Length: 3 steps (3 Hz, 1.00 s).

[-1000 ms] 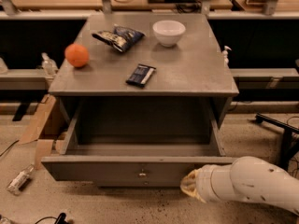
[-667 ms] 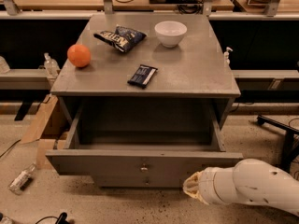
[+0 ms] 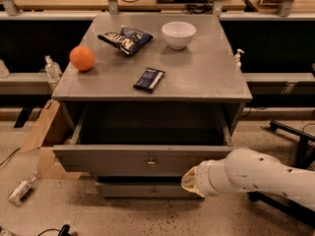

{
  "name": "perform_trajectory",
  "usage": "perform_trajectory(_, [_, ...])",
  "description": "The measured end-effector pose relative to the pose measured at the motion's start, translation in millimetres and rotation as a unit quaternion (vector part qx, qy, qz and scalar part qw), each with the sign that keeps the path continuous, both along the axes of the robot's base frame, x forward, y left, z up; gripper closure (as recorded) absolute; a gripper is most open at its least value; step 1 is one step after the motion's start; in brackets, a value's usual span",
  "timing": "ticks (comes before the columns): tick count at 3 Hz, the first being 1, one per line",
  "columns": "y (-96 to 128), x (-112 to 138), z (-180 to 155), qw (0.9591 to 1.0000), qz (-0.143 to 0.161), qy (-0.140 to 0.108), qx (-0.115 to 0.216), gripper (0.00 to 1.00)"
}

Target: Close top drawer

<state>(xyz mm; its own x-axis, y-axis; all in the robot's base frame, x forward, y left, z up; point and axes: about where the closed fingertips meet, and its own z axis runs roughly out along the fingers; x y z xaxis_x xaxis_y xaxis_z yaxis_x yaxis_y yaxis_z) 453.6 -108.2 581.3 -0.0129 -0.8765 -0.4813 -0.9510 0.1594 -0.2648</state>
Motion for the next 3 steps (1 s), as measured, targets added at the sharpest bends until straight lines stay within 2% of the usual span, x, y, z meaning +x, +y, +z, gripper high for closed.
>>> perform_trajectory(2, [32.6, 50.1, -4.7, 0.9995, 0.031, -0.002, -0.005, 1.00])
perform_trajectory(3, [33.9, 53.4, -2.5, 0.9994, 0.033, -0.005, -0.007, 1.00])
